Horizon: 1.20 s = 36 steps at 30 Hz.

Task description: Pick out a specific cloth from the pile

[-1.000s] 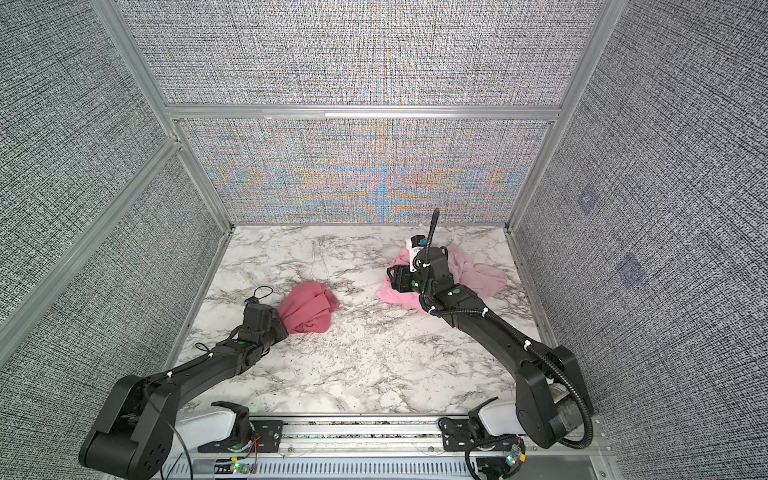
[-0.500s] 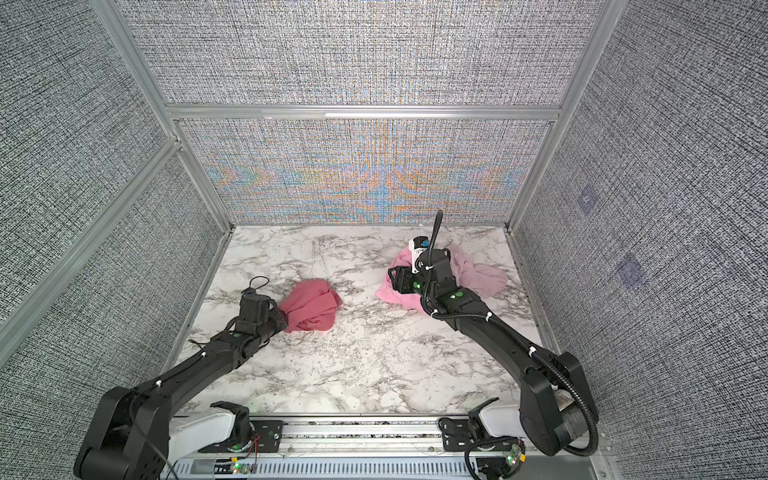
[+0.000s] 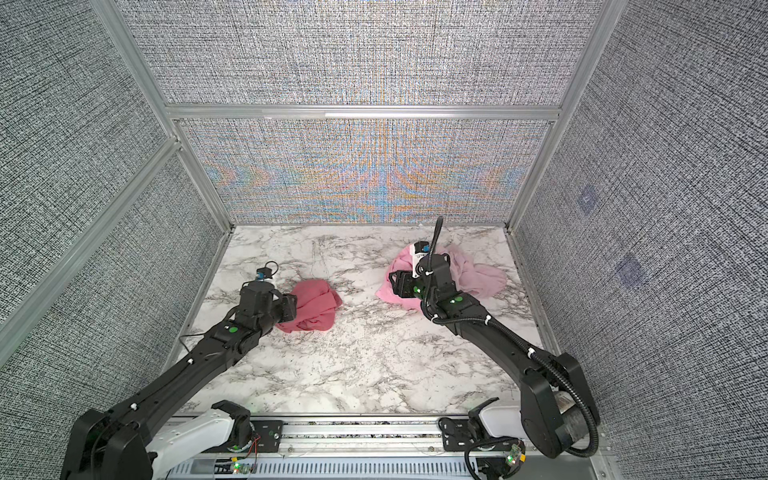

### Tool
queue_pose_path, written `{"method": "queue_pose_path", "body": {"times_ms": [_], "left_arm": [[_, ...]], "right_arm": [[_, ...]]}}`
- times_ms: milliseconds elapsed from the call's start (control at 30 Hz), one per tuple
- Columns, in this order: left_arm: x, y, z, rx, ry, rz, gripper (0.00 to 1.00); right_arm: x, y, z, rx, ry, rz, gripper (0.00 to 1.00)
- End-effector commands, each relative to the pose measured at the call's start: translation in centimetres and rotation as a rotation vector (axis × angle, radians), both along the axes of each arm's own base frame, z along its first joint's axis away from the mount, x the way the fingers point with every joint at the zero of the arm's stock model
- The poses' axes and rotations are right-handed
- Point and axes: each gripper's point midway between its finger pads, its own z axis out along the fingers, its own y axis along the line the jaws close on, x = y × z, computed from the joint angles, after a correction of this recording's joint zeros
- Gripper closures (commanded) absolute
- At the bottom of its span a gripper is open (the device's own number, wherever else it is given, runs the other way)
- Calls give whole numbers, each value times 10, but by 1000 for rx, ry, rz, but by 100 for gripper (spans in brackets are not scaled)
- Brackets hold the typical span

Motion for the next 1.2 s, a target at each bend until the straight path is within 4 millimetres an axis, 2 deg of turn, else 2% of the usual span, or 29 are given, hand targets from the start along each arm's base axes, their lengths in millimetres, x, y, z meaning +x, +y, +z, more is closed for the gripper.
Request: {"method": "queue_pose_path", "body": {"times_ms": [0,167,367,500,633,667,733,967,1167], "left_arm": [[7,-10,-8,79,14,-56,57],[18,-28,-40,77,57,-123,66],[21,-29,-84,84,202,-72,71],[25,-27,-103,97,246,-45,72],[33,-14,-115,47,276,25,73],[37,-10,-115,13,273,40,73],[46,0,-114,-60,263,69,72],[85,48,-110,-162,233,200,72],[115,97,-111,-213,227,306,72]], "right_arm": [[4,3,10,21,-27,-6,36],[4,3,9,15,-21,-6,36],[4,4,6,8,-11,0,36],[6,5,2,2,-3,0,36],[7,6,-4,-4,11,3,36],[11,8,9,8,-13,3,36],[13,9,10,7,-13,4,36],[19,15,20,10,-25,25,36],[19,13,19,-9,-25,23,36]]}}
